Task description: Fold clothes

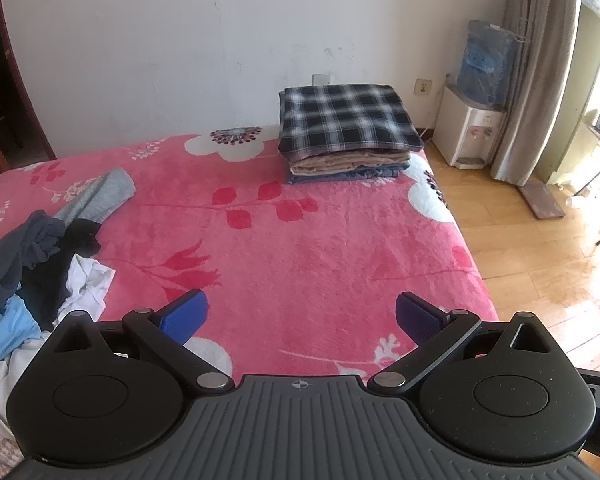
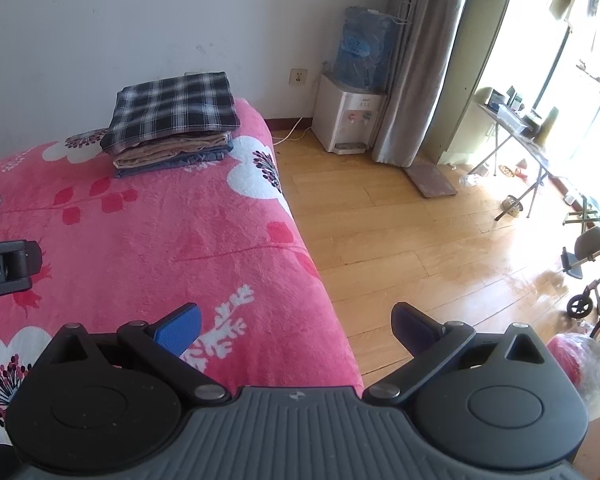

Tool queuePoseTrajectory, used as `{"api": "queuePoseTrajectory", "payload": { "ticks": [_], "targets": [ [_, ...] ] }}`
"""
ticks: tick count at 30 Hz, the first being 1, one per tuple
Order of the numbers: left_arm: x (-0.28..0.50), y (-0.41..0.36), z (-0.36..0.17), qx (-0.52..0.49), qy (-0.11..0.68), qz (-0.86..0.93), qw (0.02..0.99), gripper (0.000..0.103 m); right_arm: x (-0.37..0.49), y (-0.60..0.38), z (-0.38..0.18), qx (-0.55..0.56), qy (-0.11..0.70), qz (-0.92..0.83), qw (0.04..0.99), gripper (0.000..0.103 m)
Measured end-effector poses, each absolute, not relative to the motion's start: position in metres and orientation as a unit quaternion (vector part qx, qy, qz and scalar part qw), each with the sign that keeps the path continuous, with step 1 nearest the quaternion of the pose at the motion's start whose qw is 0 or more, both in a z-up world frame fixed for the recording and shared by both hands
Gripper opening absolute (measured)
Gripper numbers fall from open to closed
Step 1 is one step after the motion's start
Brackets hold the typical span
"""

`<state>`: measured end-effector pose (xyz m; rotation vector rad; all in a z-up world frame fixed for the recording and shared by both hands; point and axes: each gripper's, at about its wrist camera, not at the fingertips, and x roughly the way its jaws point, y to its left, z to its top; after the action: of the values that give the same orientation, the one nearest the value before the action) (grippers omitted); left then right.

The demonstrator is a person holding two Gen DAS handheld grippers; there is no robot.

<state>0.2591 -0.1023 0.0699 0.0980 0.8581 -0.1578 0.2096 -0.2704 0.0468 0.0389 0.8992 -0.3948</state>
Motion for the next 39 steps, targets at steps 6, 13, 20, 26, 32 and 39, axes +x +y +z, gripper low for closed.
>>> {"api": "queuePoseTrajectory", "payload": {
  "ticks": [6,13,20,26,32,39],
  "targets": [
    [0.2577,-0.1064,0.0706,0.049,0.416,-0.080,0.905,0.102,0.2087,-0.2714,0.0476,0.015,0.430,-0.190,0.883,0.103],
    [0.2576,-0.1088,0.0712,0.050,0.416,-0.082,0.904,0.102,0.2080,-0.2721,0.0489,0.011,0.426,-0.189,0.884,0.103],
    [0.2572,-0.1086,0.0716,0.049,0.415,-0.081,0.905,0.102,0.2095,-0.2697,0.0506,0.008,0.425,-0.189,0.885,0.103],
    [0.2582,-0.1078,0.0718,0.050,0.415,-0.081,0.905,0.102,0.2105,-0.2698,0.0518,0.005,0.423,-0.187,0.887,0.103],
    [0.2594,-0.1063,0.0718,0.049,0.416,-0.081,0.905,0.102,0.2107,-0.2682,0.0522,0.003,0.422,-0.187,0.887,0.103],
    [0.2596,-0.1066,0.0711,0.048,0.417,-0.081,0.904,0.102,0.2113,-0.2673,0.0519,0.001,0.422,-0.187,0.887,0.103]
  ]
}}
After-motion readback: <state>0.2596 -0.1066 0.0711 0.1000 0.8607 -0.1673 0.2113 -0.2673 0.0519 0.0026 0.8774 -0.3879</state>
